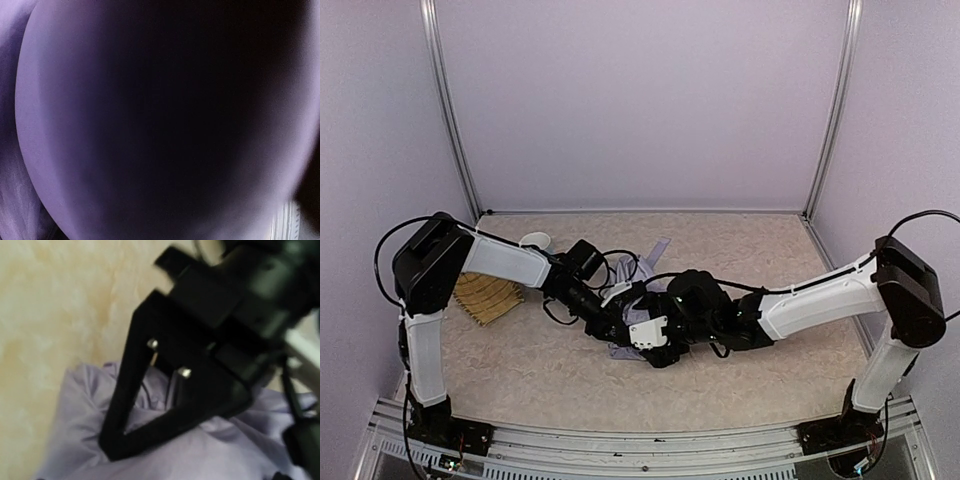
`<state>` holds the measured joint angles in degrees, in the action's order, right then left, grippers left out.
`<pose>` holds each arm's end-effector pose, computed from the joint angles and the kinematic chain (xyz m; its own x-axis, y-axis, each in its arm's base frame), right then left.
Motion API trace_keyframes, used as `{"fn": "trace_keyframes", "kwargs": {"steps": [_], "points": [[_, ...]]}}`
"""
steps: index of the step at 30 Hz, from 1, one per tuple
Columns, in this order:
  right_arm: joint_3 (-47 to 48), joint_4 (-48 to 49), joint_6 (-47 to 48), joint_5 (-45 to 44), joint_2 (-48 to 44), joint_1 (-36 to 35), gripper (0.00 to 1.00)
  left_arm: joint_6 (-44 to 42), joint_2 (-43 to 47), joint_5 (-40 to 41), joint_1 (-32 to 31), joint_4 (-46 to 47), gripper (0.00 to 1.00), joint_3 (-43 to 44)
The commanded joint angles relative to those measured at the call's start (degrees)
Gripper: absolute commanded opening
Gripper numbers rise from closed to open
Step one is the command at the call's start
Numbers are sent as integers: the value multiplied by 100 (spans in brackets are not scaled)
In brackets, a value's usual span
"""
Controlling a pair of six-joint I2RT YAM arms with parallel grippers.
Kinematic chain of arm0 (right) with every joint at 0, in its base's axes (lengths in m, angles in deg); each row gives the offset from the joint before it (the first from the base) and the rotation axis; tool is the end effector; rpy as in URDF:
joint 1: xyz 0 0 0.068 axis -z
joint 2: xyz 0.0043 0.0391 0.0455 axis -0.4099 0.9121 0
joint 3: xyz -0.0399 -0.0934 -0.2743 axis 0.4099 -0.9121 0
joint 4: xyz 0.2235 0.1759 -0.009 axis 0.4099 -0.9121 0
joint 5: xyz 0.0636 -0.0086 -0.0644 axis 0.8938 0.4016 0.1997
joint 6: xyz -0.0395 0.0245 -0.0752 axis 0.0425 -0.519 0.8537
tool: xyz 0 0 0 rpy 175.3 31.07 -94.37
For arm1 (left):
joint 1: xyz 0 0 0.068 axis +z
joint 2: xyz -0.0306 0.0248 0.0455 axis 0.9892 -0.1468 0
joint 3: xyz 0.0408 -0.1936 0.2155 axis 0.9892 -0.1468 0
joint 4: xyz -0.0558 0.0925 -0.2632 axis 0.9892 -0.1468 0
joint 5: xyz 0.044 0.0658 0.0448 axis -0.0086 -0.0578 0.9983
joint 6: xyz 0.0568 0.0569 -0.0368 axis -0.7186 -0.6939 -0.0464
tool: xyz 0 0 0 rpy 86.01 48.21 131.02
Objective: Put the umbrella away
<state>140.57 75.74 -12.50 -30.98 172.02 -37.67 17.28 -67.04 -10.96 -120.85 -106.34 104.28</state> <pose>0.1966 0.3629 0.1582 0.4590 -0.6973 -0.5506 -0.7860 -0.0298 -0.6175 0.2906 -0.3137 0.0942 -0.4017 0.6551 -0.6399 0.8771 0.0743 -0.4746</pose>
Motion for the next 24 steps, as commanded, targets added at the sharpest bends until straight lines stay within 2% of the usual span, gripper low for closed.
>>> {"fn": "trace_keyframes", "kwargs": {"steps": [1, 8, 12, 14, 16, 18, 19, 20, 24], "points": [[537, -895, 267, 28, 557, 315, 95, -260, -472, 174, -44, -1013, 23, 16], [600, -1636, -659, 876, 1059, 689, 87, -513, -593, -131, 13, -1240, 22, 95], [768, -2057, -1198, 1258, 1433, 709, 82, -550, -403, -128, 18, -1029, 31, 67], [851, -2255, -1455, 1382, 1586, 713, 76, -428, -235, -112, 53, -755, 38, 19], [834, -2324, -1690, 1440, 1688, 725, 67, -168, -18, -135, 134, -273, 50, -128], [737, -2280, -1976, 1474, 1719, 729, 52, 246, 281, -95, 235, 661, 59, -433], [669, -2242, -2054, 1517, 1713, 739, 49, 504, 473, -13, 278, 1088, 62, -648], [608, -2193, -2216, 1558, 1679, 740, 44, 735, 706, 107, 311, 1557, 65, -861], [423, -2117, -2726, 1747, 1506, 751, 38, 1315, 1841, 737, 334, 3470, 69, -2103]]}}
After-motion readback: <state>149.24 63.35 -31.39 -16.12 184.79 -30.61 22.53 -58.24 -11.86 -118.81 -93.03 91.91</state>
